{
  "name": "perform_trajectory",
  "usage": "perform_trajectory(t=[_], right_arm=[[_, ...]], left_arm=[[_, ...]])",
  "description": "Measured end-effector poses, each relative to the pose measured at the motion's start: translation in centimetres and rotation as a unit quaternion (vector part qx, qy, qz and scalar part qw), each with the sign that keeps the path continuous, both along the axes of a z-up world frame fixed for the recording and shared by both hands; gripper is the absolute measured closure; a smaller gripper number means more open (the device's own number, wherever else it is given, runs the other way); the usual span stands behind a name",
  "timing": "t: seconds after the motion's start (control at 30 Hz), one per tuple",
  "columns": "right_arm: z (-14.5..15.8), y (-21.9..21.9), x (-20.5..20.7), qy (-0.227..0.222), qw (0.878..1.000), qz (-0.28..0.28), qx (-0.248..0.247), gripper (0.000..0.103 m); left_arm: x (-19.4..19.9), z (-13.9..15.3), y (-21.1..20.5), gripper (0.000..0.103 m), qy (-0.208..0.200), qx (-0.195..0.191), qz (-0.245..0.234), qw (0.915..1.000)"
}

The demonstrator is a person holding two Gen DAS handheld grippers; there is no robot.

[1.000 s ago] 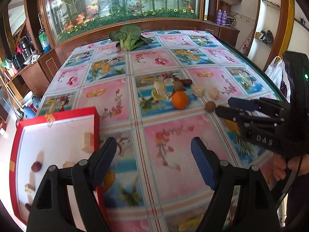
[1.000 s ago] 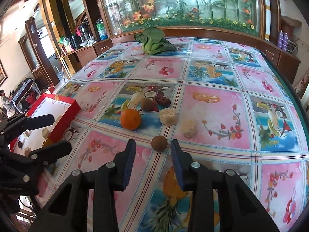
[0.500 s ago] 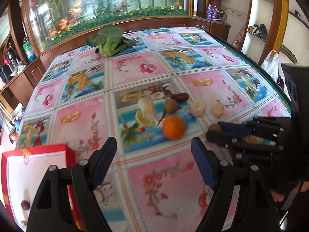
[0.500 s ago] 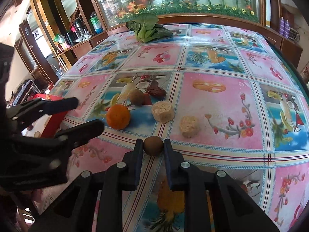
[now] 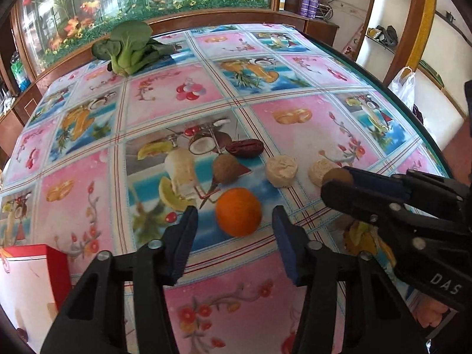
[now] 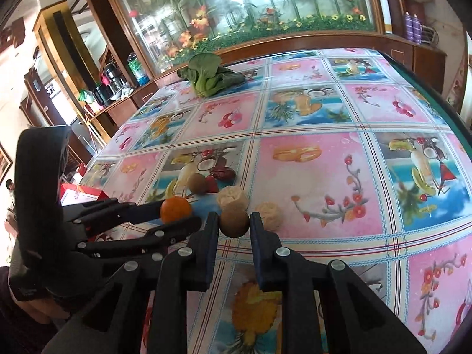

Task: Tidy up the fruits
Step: 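Grasp an orange with the left gripper while the right grasps a brown round fruit, then carry the orange and brown fruit into the tray and open both grippers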

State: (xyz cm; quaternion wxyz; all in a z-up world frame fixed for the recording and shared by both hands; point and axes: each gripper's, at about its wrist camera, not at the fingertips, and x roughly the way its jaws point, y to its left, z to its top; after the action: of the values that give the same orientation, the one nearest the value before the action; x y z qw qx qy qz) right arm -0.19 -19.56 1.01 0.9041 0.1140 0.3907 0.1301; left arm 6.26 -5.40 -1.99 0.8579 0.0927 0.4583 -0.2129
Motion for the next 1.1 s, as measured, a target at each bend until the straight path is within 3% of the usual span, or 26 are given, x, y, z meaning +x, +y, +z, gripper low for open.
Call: perform_trajectory(t=[0.03, 0.1, 0.33, 0.53, 0.83, 1.1], right_arm=[[0.0, 0.0, 0.0, -0.001, 1.000, -0.001, -0.002, 0.083], [0.0, 0.1, 0.0, -0.005, 1.000, -0.003, -0.008, 0.083], [0.0, 0.8, -0.4, -0.010, 1.000, 0.017, -0.004, 0.083], [0.5, 4.0, -1.6, -0.015, 0.998, 0.057, 0.014, 0.083], [3.3, 15.8, -2.9, -0.050, 0.985, 0.166, -0.016, 0.084], [3.0, 25.1, -3.8, -0.034, 0.967, 0.250, -0.035, 0.084]], left_arm=[[0.1, -0.1, 0.0, 0.065, 0.003, -0.002, 0.001, 1.0000], [0.3, -0.2, 0.0, 0.069, 0.004, -0.010, 0.005, 0.9999], [-0.4, -0.2, 0.5, 0.070, 0.007, -0.013, 0.013, 0.9998], [-4.0, 1.5, 2.8, 0.070, -0.010, -0.018, 0.035, 0.9992], [-10.5, 5.7, 12.4, 0.070, -0.066, -0.046, 0.121, 0.9893], [-13.0, 5.7, 22.7, 0.070, -0.078, -0.045, 0.237, 0.9673]])
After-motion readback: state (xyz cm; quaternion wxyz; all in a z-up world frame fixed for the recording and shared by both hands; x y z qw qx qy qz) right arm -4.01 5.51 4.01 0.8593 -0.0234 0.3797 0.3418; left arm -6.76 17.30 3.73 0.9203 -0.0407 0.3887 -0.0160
